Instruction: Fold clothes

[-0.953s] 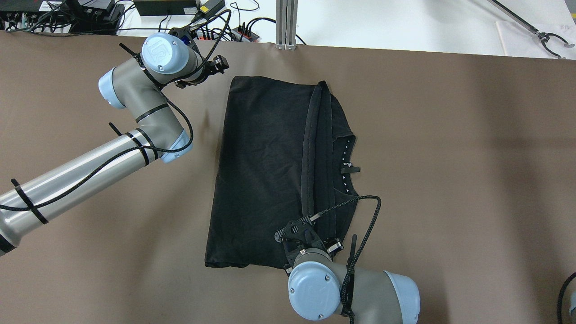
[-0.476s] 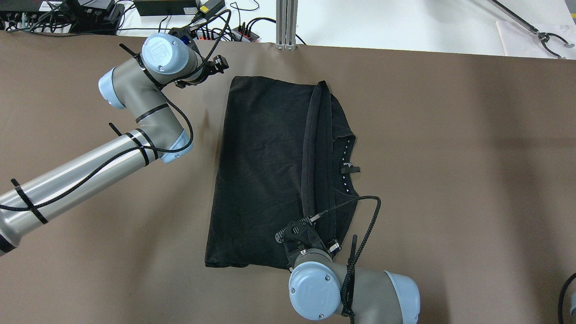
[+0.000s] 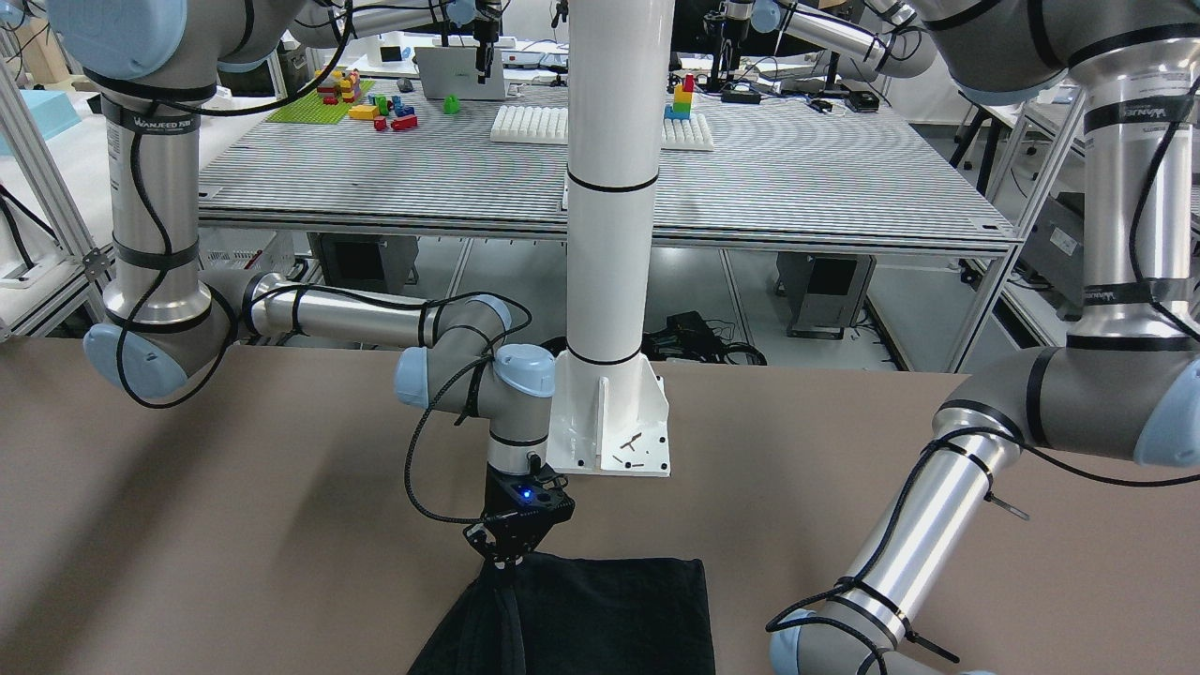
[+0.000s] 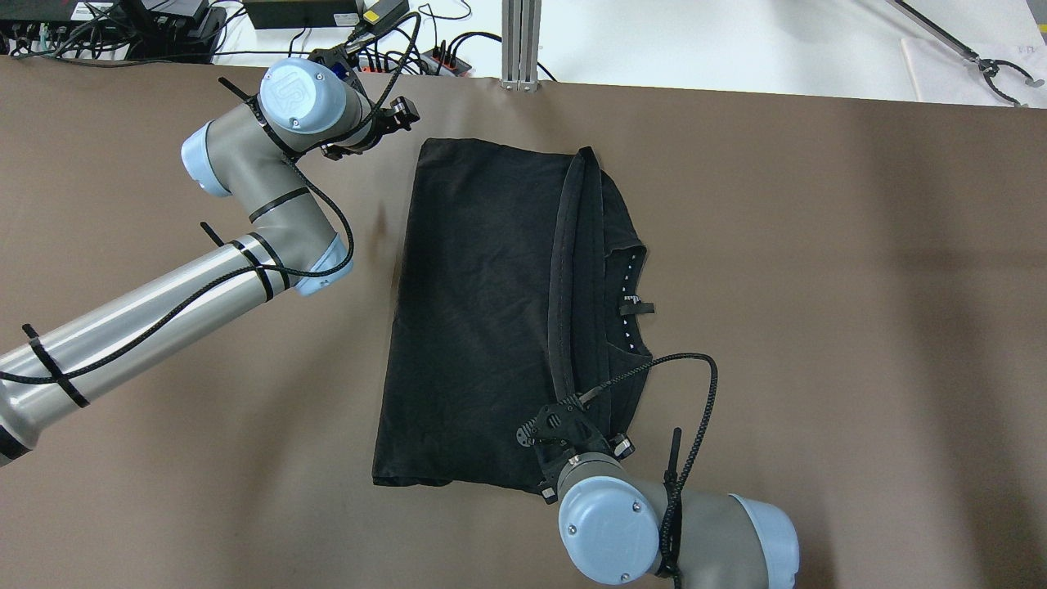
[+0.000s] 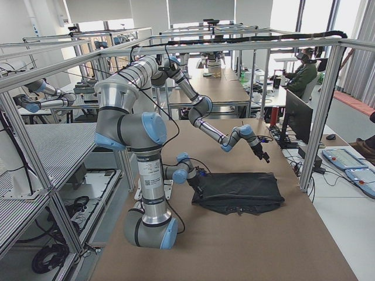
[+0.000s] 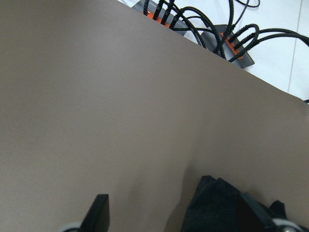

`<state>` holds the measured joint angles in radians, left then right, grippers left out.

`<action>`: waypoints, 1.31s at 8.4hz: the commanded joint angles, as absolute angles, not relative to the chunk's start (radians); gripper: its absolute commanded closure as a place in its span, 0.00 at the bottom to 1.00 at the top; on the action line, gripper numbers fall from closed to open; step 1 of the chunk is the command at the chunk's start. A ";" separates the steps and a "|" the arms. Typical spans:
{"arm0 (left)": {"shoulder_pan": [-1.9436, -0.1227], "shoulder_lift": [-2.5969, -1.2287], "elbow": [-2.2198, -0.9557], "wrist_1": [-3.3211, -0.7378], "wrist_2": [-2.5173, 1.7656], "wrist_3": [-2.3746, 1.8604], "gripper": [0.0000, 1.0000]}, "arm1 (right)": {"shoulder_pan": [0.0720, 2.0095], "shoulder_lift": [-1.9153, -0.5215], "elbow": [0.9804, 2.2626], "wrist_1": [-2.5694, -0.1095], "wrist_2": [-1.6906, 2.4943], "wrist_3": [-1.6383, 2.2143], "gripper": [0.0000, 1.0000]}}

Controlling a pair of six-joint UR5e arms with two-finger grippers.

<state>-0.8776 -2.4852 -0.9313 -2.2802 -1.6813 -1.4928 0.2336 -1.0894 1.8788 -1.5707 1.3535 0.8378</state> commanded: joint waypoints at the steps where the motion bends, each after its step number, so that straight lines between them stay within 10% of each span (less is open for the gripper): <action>1: -0.877 -2.485 -0.953 -2.278 -1.681 -1.509 0.07 | 0.241 -1.196 1.995 -1.555 1.380 0.781 1.00; 6: -0.877 -2.485 -0.968 -2.272 -1.680 -1.511 0.07 | 0.152 -1.313 2.071 -1.549 1.376 1.066 1.00; 7: -0.877 -2.487 -0.968 -2.272 -1.681 -1.512 0.07 | 0.152 -1.331 2.082 -1.549 1.379 1.066 0.85; 9: -0.877 -2.490 -0.968 -2.270 -1.681 -1.519 0.07 | 0.150 -1.352 2.106 -1.549 1.379 1.071 0.06; 11: -0.877 -2.493 -0.969 -2.270 -1.687 -1.519 0.07 | 0.207 -1.330 2.092 -1.554 1.379 1.046 0.05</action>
<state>-0.8774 -2.4904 -0.9679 -2.2706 -1.6821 -1.5179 0.1581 -1.3490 2.0995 -1.5494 1.3792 1.0656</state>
